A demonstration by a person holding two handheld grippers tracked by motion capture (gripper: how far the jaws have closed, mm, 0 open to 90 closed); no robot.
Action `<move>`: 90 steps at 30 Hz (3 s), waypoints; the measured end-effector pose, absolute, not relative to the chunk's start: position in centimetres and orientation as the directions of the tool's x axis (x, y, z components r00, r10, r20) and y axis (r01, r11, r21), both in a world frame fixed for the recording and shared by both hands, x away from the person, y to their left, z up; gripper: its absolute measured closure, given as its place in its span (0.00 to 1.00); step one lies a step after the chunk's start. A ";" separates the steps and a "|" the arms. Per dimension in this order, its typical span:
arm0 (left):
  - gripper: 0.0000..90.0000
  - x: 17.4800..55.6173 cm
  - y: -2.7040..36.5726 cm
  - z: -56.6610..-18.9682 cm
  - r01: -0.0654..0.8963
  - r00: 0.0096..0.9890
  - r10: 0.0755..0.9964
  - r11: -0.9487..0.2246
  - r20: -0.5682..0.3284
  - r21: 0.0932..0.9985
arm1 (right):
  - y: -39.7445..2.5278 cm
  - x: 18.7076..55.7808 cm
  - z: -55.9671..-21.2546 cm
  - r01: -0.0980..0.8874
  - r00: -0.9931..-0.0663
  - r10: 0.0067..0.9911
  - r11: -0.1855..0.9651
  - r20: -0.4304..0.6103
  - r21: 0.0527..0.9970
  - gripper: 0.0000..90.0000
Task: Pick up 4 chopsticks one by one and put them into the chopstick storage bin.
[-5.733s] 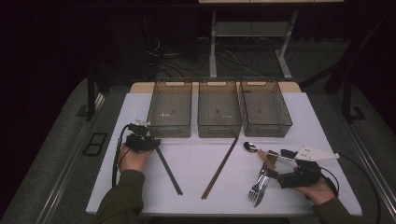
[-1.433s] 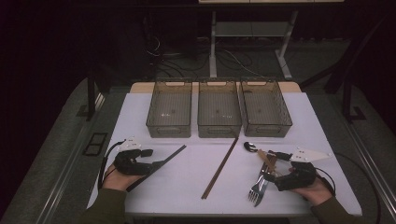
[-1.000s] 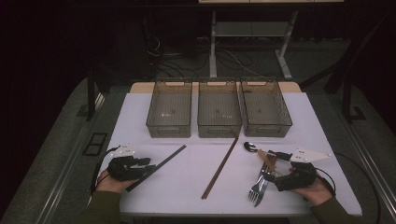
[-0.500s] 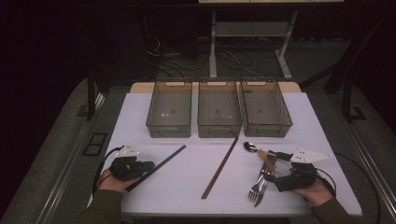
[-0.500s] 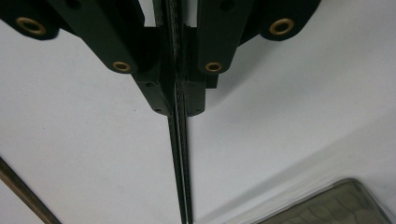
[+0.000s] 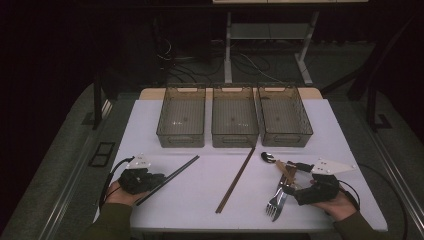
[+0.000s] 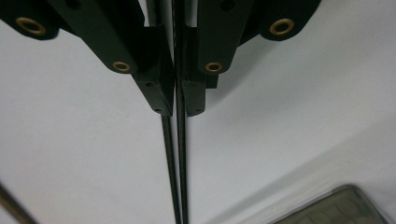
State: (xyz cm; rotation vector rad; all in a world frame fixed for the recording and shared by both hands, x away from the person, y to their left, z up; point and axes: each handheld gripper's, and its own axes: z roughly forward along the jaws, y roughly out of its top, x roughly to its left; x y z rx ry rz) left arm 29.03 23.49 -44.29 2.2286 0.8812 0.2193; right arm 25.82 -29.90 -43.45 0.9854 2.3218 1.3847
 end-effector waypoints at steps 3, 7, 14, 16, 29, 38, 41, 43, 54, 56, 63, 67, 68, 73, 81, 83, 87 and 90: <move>0.91 29.0 23.5 -44.3 0.528 0.752 0.652 -0.509 -0.097 0.680 | -29.9 25.8 -43.4 0.418 -0.734 0.669 0.314 0.113 0.853 0.04; 0.92 29.0 23.3 -44.3 0.529 0.750 0.655 -0.512 -0.090 0.677 | -29.9 25.8 -43.4 0.417 -0.734 0.670 0.313 0.113 0.853 0.04; 0.94 29.0 23.1 -44.1 0.521 0.754 0.655 -0.543 -0.057 0.658 | -29.9 25.8 -43.5 0.417 -0.734 0.669 0.315 0.113 0.853 0.04; 0.95 29.0 23.0 -44.1 0.523 0.754 0.655 -0.547 -0.055 0.654 | -29.9 25.8 -43.4 0.417 -0.735 0.669 0.314 0.113 0.853 0.04; 0.95 29.2 23.0 -43.9 0.531 0.752 0.657 -0.548 -0.061 0.646 | -29.9 25.8 -43.4 0.418 -0.735 0.669 0.313 0.114 0.853 0.04; 0.95 29.1 22.9 -43.4 0.530 0.748 0.660 -0.532 -0.069 0.660 | -29.9 25.8 -43.4 0.419 -0.734 0.670 0.312 0.115 0.853 0.04; 0.95 29.1 23.0 -43.3 0.531 0.745 0.662 -0.524 -0.074 0.666 | -29.9 25.8 -43.4 0.419 -0.734 0.670 0.312 0.115 0.853 0.04; 0.95 29.1 23.0 -43.2 0.534 0.742 0.666 -0.516 -0.078 0.670 | -29.9 25.8 -43.4 0.419 -0.734 0.670 0.312 0.115 0.853 0.04; 0.95 28.8 23.1 -42.3 0.531 0.735 0.671 -0.476 -0.100 0.701 | -29.9 25.8 -43.5 0.419 -0.734 0.670 0.314 0.114 0.852 0.04; 0.95 28.7 23.0 -42.0 0.526 0.737 0.668 -0.473 -0.102 0.707 | -29.9 25.8 -43.5 0.419 -0.733 0.671 0.313 0.114 0.852 0.04; 0.95 28.7 22.8 -41.4 0.512 0.740 0.664 -0.450 -0.110 0.732 | -29.9 25.9 -43.5 0.418 -0.733 0.671 0.316 0.111 0.852 0.04; 0.95 28.7 22.6 -41.0 0.507 0.739 0.664 -0.434 -0.115 0.745 | -29.9 25.9 -43.5 0.418 -0.733 0.671 0.316 0.111 0.852 0.04; 0.95 28.8 22.6 -40.8 0.502 0.742 0.661 -0.438 -0.111 0.745 | -29.9 25.9 -43.5 0.418 -0.733 0.671 0.316 0.111 0.852 0.04; 0.95 28.9 22.3 -40.5 0.495 0.742 0.660 -0.424 -0.115 0.758 | -29.8 25.9 -43.5 0.418 -0.734 0.670 0.319 0.110 0.851 0.04; 0.95 29.3 22.1 -40.1 0.492 0.738 0.663 -0.398 -0.128 0.775 | -29.8 25.9 -43.5 0.417 -0.736 0.669 0.321 0.108 0.850 0.04; 0.95 29.4 22.0 -39.9 0.489 0.739 0.662 -0.396 -0.127 0.777 | -29.8 25.9 -43.5 0.419 -0.734 0.670 0.319 0.110 0.850 0.04; 0.95 29.7 21.9 -39.6 0.486 0.735 0.663 -0.371 -0.140 0.791 | -29.8 25.9 -43.5 0.419 -0.734 0.670 0.319 0.111 0.850 0.04; 0.95 29.9 21.8 -39.3 0.485 0.732 0.667 -0.364 -0.142 0.795 | -29.8 25.9 -43.5 0.419 -0.734 0.670 0.318 0.111 0.850 0.04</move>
